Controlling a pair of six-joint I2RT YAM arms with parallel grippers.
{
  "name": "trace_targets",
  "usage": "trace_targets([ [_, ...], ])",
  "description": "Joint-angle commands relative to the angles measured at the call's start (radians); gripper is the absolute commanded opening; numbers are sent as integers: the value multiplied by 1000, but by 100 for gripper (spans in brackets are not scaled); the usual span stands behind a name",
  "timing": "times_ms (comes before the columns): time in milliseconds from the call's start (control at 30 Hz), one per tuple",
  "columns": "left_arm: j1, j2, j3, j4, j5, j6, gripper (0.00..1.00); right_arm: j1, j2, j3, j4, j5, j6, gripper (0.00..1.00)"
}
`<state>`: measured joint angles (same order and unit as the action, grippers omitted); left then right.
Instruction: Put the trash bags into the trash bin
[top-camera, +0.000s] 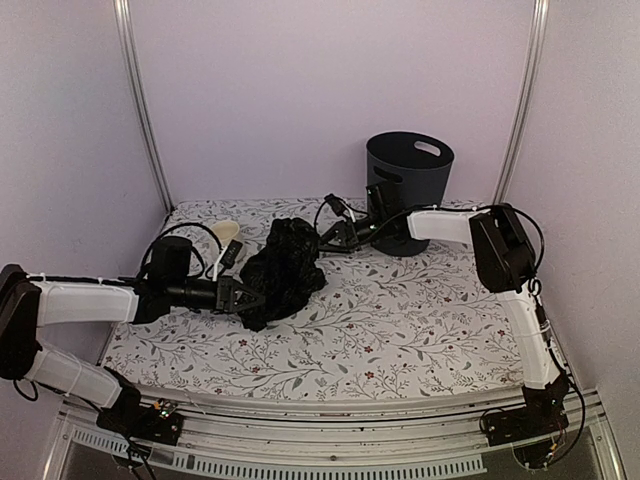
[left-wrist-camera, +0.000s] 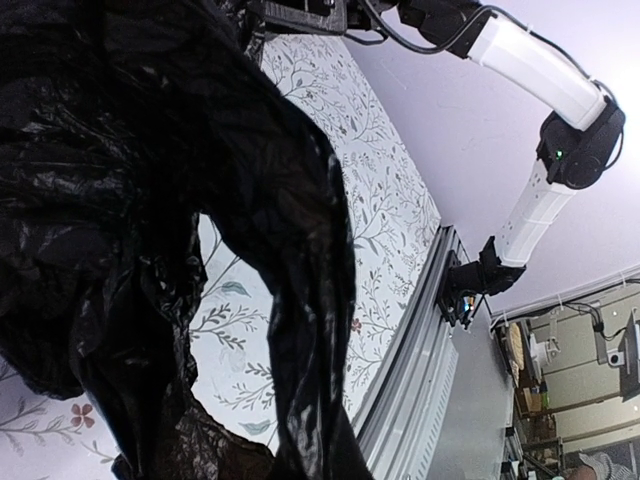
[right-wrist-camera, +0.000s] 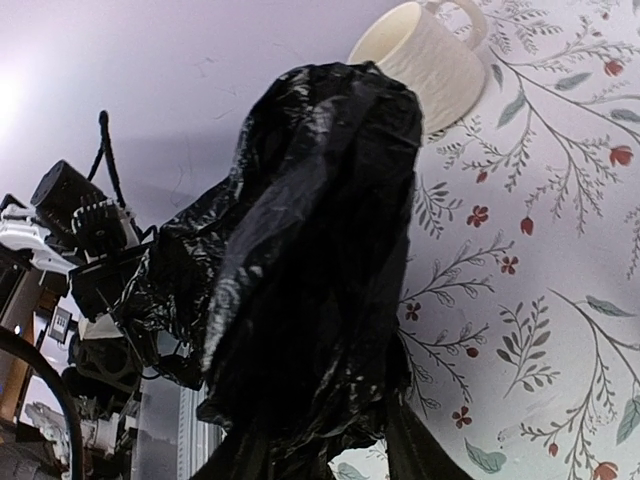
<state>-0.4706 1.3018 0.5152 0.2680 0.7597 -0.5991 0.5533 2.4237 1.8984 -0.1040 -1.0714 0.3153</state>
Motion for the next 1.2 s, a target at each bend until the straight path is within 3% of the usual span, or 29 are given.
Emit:
trace_targets([
  [0, 8, -20, 33, -32, 24, 42, 0, 14, 15, 34, 93, -102, 29, 31],
  [167, 8, -27, 32, -41, 20, 49, 0, 17, -37, 2, 159, -92, 35, 4],
  [200, 10, -32, 32, -40, 19, 50, 0, 17, -55, -6, 163, -73, 31, 3],
  [400, 23, -88, 32, -107, -108, 48, 0, -20, -264, -111, 95, 81, -40, 2],
  [567, 86, -160, 17, -199, -246, 16, 0, -41, -477, -243, -67, 328, -294, 2],
  [733, 136, -202, -7, -199, -307, -16, 0, -42, -625, -399, -158, 420, -458, 2],
  [833, 138, -182, -14, -142, -290, -31, 0, -43, -670, -478, -211, 455, -501, 2],
  [1000, 131, -96, 14, -75, -223, -62, 0, -41, -680, -469, -355, 584, -533, 2],
  [1167, 135, -105, 81, -181, -323, -23, 0, -39, -702, -428, -437, 802, -531, 2],
])
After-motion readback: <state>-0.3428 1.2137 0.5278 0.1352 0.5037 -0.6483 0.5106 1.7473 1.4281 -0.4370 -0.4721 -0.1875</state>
